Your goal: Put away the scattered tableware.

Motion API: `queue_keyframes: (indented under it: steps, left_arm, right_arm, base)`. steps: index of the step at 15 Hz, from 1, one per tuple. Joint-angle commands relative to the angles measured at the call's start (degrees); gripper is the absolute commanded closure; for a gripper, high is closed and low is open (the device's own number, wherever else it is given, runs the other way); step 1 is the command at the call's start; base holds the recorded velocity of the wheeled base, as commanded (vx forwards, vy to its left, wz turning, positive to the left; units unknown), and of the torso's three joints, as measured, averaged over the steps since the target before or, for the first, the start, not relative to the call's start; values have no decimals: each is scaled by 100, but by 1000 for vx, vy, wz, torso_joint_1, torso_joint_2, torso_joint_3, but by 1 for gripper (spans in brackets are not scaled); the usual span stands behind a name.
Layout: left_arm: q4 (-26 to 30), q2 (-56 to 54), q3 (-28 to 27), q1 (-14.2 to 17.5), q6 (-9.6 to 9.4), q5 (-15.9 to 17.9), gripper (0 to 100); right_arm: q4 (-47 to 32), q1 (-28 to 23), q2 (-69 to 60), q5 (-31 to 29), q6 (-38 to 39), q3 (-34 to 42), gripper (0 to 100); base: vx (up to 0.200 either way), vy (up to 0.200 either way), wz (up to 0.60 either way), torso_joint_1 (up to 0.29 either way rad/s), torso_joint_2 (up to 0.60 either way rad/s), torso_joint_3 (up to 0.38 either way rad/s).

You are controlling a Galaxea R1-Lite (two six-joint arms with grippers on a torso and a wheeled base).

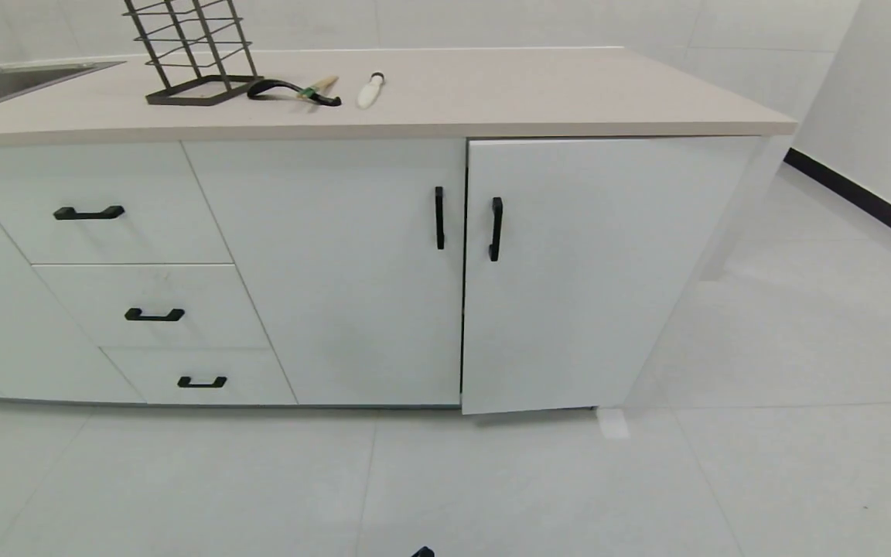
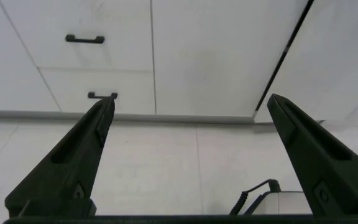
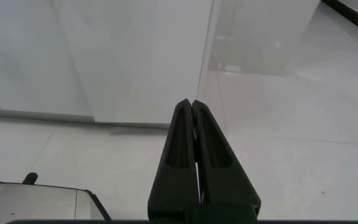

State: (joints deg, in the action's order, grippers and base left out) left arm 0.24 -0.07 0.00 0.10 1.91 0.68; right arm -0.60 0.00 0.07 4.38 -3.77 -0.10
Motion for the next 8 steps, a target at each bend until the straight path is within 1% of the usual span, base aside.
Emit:
queue_keyframes:
  steps: [1,8]
  left_arm:
    - [2,7,0,-1,11,2,0]
    - [2,7,0,-1,11,2,0]
  right_arm:
    - [7,0,19,2,-1,1,100]
    - [7,0,19,2,-10,1,100]
  base:
    - [200,200,0,12,2,-12]
    - [200,200,0,2,1,-2]
